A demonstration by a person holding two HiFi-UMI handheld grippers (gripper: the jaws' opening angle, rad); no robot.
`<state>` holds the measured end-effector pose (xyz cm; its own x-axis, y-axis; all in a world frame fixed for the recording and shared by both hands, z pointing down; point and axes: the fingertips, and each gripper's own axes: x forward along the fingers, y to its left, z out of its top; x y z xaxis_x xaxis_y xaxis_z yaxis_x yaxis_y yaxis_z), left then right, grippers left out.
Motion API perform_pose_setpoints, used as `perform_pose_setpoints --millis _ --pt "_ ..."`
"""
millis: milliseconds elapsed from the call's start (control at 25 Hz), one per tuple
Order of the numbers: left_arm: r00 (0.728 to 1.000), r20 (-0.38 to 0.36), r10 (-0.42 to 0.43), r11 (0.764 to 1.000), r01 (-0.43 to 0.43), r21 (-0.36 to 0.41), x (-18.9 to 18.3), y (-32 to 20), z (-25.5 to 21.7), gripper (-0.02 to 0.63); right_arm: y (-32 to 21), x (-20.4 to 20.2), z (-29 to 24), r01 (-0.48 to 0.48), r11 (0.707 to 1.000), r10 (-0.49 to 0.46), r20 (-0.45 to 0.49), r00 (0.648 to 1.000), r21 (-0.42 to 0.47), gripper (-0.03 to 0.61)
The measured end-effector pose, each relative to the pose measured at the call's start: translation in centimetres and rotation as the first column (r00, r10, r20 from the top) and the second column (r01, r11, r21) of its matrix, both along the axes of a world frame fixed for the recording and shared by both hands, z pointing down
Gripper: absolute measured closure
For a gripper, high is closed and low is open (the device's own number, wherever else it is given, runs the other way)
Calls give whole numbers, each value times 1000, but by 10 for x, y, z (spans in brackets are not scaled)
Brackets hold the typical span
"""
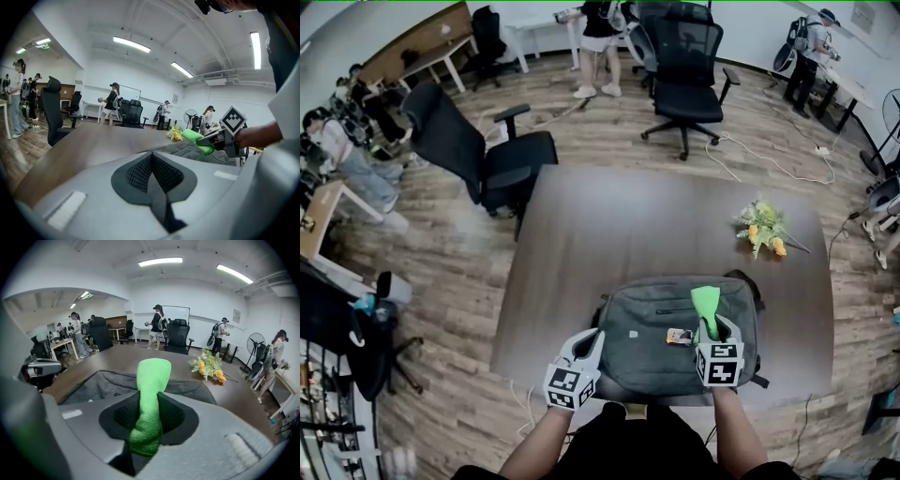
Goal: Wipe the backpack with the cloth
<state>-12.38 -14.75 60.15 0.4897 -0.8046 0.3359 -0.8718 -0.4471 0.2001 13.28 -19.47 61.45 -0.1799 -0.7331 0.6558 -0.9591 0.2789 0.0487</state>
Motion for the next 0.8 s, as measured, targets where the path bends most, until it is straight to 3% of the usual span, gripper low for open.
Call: perform_pose_setpoints --millis 280,560,800 --pt "1000 -10 -30 1000 30 7 -15 8 -2 595 22 -80 10 89 996 -82 226 971 -25 476" --pt "998 -18 -53 998 53 21 -26 9 -9 595 33 -157 26 230 972 -208 281 937 -48 476" --pt "998 -15 -61 998 61 6 -40 19 -4 595 45 -211 35 280 956 -234 360 903 -81 476"
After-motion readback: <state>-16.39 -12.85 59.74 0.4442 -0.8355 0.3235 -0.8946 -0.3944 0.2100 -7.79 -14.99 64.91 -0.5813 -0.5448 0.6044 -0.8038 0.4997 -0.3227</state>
